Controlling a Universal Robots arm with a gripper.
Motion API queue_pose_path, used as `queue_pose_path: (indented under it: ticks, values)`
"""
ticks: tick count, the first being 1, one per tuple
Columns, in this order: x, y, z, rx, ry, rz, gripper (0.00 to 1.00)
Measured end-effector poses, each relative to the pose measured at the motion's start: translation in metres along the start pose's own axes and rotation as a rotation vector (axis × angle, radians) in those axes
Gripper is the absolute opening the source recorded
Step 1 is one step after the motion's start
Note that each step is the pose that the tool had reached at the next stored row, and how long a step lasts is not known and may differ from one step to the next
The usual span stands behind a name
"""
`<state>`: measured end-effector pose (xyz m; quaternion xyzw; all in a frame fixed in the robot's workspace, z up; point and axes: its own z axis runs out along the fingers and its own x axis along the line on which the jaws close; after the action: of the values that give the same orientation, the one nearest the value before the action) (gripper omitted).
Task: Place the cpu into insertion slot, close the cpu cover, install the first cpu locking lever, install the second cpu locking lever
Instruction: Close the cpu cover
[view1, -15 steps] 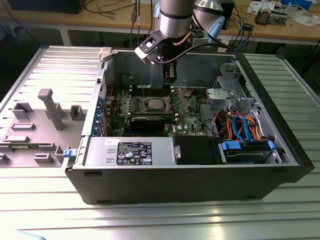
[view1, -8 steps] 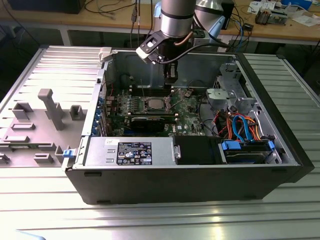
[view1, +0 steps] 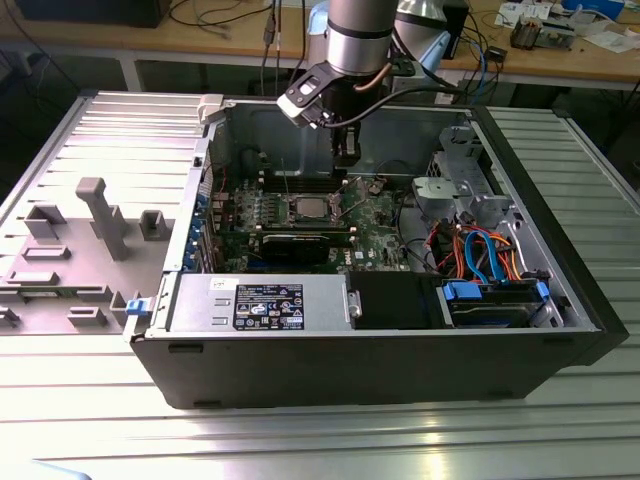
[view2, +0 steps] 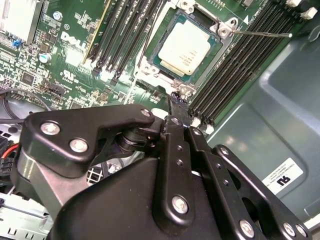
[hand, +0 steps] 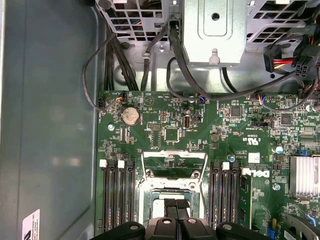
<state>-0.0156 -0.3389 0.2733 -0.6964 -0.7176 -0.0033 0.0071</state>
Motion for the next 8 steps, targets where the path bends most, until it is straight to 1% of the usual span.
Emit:
queue_pose_path:
  ticks: [8]
  values:
    - [0.0000,0.0004,0.0000,0.0000,0.0000,0.000,0.11]
